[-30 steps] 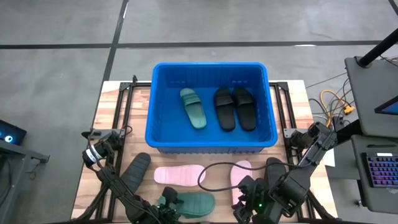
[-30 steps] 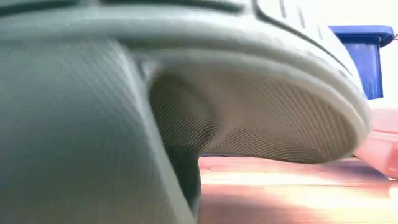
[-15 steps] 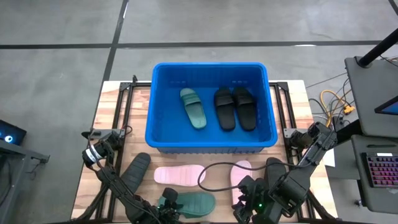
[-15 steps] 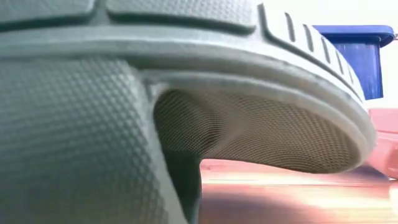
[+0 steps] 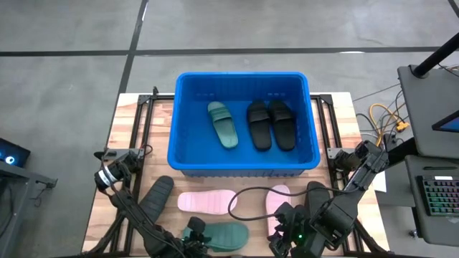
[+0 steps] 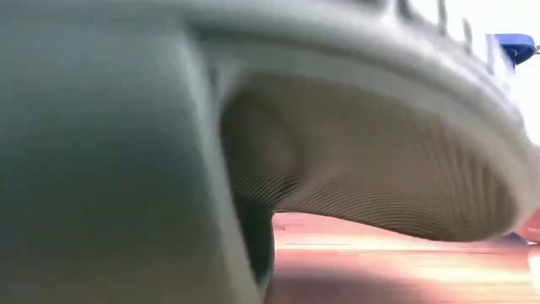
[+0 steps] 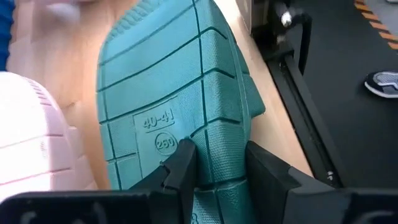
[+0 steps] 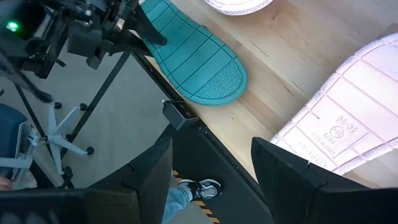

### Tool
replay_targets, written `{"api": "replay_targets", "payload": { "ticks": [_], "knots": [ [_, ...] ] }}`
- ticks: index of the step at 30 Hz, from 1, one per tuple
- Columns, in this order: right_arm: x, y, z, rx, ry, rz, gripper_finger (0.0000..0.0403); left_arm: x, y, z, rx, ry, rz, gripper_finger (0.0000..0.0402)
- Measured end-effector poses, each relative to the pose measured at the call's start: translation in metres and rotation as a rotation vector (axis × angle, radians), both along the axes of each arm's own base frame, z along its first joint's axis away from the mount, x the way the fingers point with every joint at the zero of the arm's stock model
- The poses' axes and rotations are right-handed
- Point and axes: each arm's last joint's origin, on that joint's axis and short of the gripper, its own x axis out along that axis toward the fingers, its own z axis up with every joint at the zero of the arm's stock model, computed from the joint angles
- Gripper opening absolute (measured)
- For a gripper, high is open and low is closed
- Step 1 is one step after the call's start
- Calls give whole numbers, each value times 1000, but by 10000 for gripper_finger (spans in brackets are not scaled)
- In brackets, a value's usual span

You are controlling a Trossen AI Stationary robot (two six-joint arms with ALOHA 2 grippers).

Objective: Pick and place slides into bin
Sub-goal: Put the green slide into the bin

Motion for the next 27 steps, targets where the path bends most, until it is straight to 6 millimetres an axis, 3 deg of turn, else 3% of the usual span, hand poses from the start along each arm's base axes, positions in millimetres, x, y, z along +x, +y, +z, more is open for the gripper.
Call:
{"api": "replay_targets", "payload": {
  "ticks": [6, 17, 27],
  "knots": [
    [0, 0, 0, 0, 0, 0, 210, 1, 1, 17, 35, -6, 13, 92],
    [-1, 0, 0, -2, 0, 5, 210, 5, -2, 41, -61, -64, 68, 91],
    [-1, 1, 0, -19, -3, 29, 210, -1, 25, 86, -205, -174, 300, 91]
  ]
}}
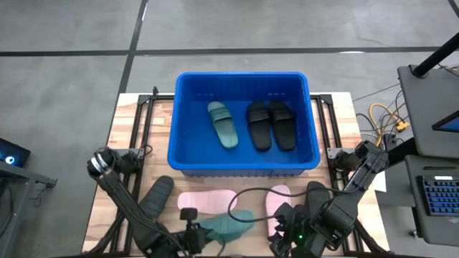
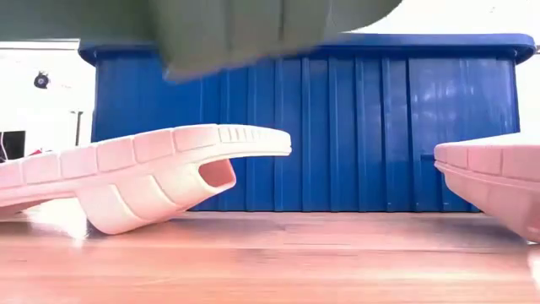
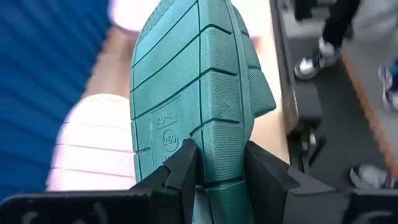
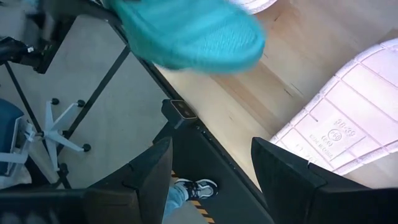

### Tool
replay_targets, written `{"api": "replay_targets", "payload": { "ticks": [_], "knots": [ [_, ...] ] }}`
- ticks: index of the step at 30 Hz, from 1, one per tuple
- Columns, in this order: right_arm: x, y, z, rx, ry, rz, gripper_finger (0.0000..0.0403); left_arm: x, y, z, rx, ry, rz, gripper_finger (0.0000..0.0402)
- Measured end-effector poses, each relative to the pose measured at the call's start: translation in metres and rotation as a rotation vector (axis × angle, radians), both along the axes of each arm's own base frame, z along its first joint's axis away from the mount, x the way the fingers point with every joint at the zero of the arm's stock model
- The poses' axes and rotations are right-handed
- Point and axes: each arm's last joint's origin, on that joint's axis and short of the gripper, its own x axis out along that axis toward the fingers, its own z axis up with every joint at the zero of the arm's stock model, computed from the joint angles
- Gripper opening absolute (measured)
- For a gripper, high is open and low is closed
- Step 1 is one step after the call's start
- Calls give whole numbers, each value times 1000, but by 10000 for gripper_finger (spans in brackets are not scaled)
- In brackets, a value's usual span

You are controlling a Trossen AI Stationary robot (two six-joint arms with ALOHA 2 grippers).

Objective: Pick and place slides into bin
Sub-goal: Put the green slide into the bin

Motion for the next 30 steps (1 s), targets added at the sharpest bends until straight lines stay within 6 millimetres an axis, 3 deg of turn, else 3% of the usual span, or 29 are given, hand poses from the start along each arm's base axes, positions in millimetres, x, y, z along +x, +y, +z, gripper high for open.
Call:
{"api": "replay_targets", "payload": {
  "ticks": [9, 19, 24, 30],
  "knots": [
    [0, 0, 0, -26, -5, 38, 210, -16, 28, 59, -255, -178, 177, 88],
    [-1, -5, 7, -116, -61, 95, 210, -46, 81, 126, -449, -470, 433, 65],
    [3, -21, 17, -241, -126, 134, 210, -51, 110, 145, -550, -655, 631, 63],
    [8, -49, 36, -381, -189, 193, 210, -41, 147, 157, -642, -810, 835, 62]
  ]
}}
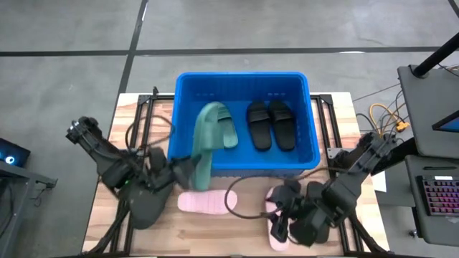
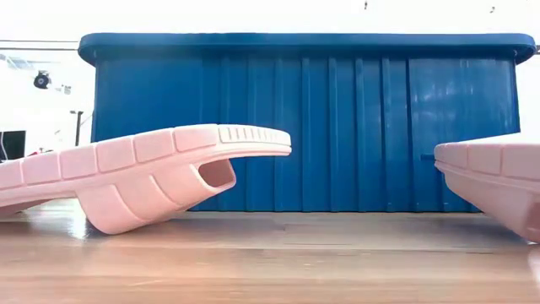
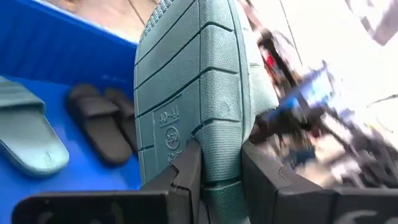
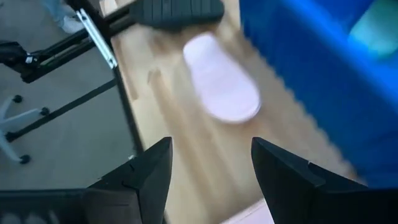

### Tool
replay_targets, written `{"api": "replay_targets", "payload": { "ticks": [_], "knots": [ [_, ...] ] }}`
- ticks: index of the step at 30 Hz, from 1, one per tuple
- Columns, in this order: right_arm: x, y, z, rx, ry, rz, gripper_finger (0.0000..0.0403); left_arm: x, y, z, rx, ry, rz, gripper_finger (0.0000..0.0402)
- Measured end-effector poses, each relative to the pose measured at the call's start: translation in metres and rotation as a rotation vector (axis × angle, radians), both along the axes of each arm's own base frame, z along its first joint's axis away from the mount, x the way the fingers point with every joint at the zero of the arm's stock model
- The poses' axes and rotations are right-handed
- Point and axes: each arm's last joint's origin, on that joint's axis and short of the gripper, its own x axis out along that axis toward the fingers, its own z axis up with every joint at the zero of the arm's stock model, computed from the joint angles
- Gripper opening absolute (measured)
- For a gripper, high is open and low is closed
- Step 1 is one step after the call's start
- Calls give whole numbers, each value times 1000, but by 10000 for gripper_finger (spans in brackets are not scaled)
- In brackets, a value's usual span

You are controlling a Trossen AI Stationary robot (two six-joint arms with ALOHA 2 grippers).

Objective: Pick and place slides into bin
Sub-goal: Put the green slide into the bin

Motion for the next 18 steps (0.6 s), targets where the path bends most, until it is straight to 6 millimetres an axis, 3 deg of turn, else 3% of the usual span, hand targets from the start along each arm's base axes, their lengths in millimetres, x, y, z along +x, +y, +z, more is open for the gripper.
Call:
{"api": "replay_targets", "payload": {
  "ticks": [8, 13, 18],
  "knots": [
    [-12, -41, 36, -183, -78, 109, 210, 29, 63, 3, -80, -22, 201, 61],
    [-26, -66, 57, -255, -114, 158, 210, 57, 107, -9, -149, 58, 234, 61],
    [-47, -85, 70, -309, -105, 174, 210, 74, 136, -22, -163, 140, 268, 59]
  ]
}}
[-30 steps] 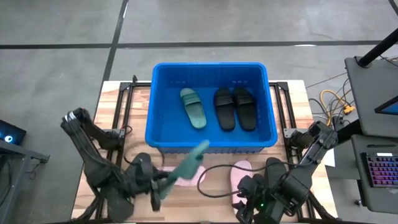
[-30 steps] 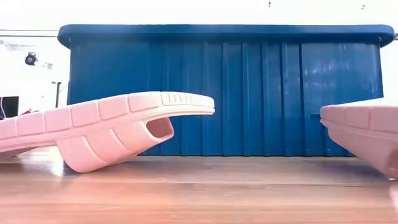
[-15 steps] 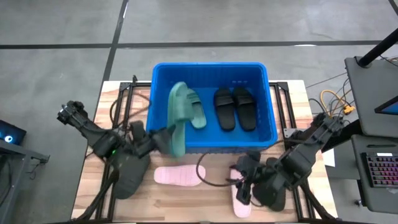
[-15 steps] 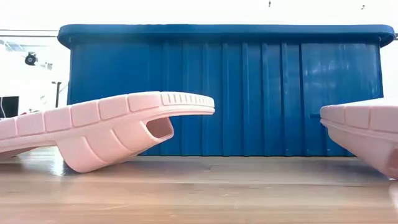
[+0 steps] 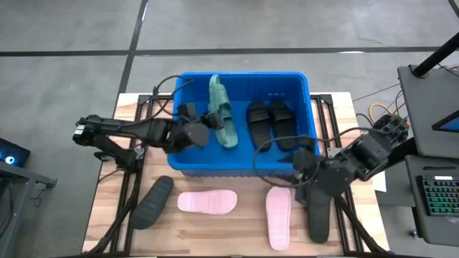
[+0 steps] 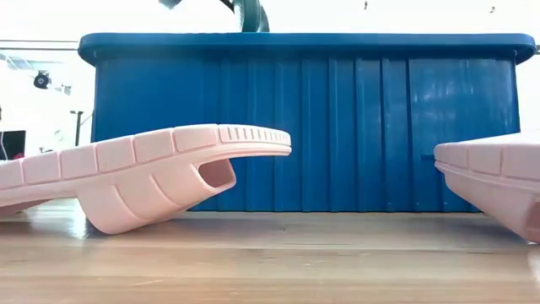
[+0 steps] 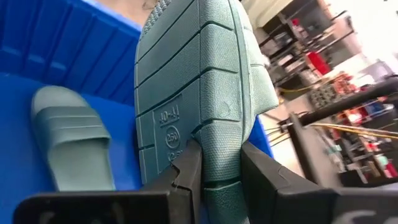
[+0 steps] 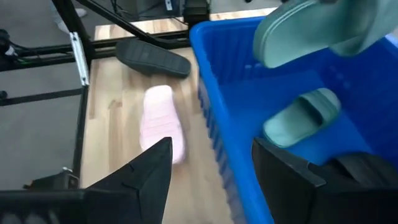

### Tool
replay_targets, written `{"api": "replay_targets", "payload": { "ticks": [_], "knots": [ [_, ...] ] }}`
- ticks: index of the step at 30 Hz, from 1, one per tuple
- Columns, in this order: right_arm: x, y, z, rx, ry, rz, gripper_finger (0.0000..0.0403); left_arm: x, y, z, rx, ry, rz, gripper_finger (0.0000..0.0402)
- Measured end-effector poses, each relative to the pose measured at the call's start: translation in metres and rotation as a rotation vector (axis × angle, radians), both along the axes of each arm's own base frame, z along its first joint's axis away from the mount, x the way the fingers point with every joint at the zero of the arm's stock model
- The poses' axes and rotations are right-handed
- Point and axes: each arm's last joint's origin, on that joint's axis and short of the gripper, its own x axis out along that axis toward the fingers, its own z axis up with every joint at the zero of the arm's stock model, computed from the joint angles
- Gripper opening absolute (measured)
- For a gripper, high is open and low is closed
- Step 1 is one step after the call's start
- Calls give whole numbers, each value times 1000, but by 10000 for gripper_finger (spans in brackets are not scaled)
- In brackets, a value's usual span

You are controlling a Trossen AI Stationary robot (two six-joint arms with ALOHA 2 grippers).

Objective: Pick and place slides into bin
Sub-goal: Put the green slide into the bin

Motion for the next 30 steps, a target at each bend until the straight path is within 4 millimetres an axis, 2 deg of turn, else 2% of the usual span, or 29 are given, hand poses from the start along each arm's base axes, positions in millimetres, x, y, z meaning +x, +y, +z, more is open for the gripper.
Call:
{"api": "replay_targets", "payload": {
  "ticks": [4, 8, 13, 15, 22, 26, 30],
  "knots": [
    [-14, -11, 7, 4, -12, -1, 210, 12, 9, -13, -46, 38, -12, 59],
    [-23, -16, 4, -2, -11, 7, 210, 18, 13, -25, -71, 55, -5, 59],
    [-27, -19, -9, -27, 23, 9, 208, 7, 19, -47, -146, 18, 72, 58],
    [-28, -19, -13, -30, 29, 9, 205, -2, 23, -47, -168, -21, 79, 58],
    [-19, -18, -25, -66, 3, 37, 190, -28, 47, -51, -242, -30, 56, 58],
    [-8, -23, -29, -82, -24, 22, 183, -29, 61, -48, -217, -83, 5, 58],
    [-1, -32, -29, -71, -35, -21, 174, -27, 73, -54, -202, -91, 23, 57]
  ]
}}
